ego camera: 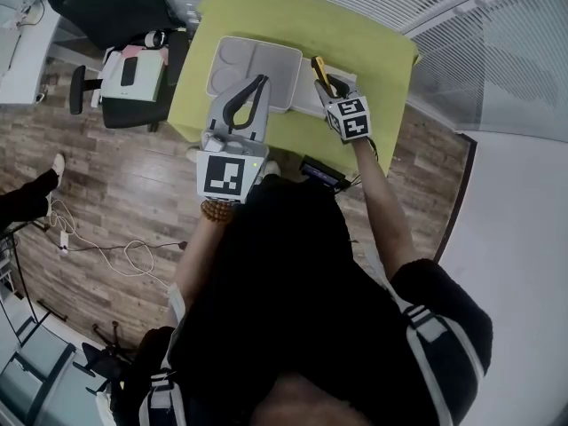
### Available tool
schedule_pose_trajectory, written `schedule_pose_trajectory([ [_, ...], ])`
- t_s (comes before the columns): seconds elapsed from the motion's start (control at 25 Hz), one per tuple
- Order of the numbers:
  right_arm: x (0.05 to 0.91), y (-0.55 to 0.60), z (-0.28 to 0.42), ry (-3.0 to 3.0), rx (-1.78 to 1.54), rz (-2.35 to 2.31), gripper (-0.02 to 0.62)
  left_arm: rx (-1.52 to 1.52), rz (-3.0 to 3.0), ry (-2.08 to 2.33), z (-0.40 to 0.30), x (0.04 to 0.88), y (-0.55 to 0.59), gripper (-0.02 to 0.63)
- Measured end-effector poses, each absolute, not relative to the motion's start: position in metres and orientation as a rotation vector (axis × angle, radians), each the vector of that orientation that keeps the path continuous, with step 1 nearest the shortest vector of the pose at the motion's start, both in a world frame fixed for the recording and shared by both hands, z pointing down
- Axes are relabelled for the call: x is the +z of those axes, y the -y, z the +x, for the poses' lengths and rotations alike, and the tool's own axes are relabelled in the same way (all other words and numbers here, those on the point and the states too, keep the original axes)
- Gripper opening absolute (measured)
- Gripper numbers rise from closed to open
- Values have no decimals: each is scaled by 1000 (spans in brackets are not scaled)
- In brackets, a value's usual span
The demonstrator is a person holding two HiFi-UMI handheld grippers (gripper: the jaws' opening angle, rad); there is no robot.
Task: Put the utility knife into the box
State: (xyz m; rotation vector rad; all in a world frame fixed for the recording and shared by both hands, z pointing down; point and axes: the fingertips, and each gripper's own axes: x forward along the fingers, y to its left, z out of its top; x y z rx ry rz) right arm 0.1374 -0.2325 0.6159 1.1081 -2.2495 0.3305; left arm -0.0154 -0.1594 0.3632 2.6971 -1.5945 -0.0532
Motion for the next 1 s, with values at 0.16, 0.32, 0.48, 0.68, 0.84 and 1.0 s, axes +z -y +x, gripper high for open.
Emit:
schedule_pose_trajectory([
  [0.16, 625, 234, 138, 2238, 344, 1099, 104, -49, 2696, 1589, -15, 366, 159, 20],
  [0.32, 638, 237, 142, 2213, 371, 1094, 104, -46, 2698, 1578, -13, 368, 161, 20],
  [0.48, 653, 237, 146, 2180, 373, 1077, 104, -43, 2702, 1572, -10, 369, 158, 20],
  [0.68, 671, 239, 150, 2148, 409, 1067, 104, -43, 2694, 1585, -13, 368, 159, 20],
  [0.84, 687, 240, 152, 2123, 438, 1055, 104, -38, 2688, 1594, -16, 370, 159, 20],
  [1.0, 700, 243, 152, 2104, 456, 1039, 104, -18, 2679, 1598, -19, 374, 160, 20],
])
